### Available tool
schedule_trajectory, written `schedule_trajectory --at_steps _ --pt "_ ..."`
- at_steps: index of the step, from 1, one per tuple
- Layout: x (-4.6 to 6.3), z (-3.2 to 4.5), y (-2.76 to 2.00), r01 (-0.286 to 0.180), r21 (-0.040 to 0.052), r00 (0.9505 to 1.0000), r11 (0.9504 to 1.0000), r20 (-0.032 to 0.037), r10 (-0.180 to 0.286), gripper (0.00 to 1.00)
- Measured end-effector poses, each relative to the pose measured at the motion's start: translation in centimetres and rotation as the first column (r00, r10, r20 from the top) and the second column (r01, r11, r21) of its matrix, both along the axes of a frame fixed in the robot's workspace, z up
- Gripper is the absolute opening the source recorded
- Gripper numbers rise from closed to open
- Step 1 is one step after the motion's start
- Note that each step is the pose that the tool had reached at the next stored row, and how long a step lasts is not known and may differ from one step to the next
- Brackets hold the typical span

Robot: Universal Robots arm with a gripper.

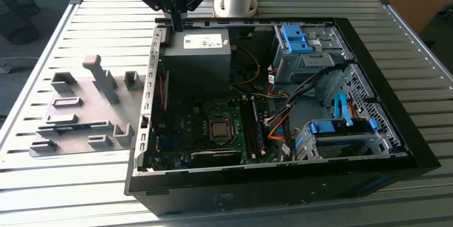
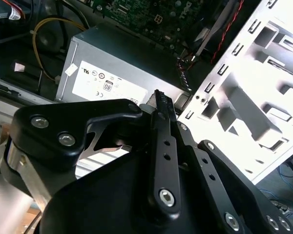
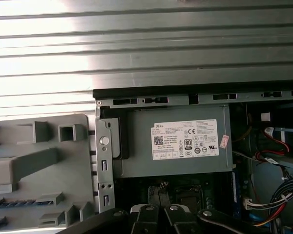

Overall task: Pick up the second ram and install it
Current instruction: 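Reach for the second ram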

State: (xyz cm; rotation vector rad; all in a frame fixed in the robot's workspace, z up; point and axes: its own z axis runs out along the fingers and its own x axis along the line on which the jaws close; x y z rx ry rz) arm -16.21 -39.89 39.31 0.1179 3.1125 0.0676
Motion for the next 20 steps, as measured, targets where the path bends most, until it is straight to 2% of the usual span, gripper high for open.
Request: schedule_trajectory --at_steps 20 --pt "-1.3 -0.02 0.00 0.000 0.0000 1.0000 1.0000 0.0000 0.000 0.11"
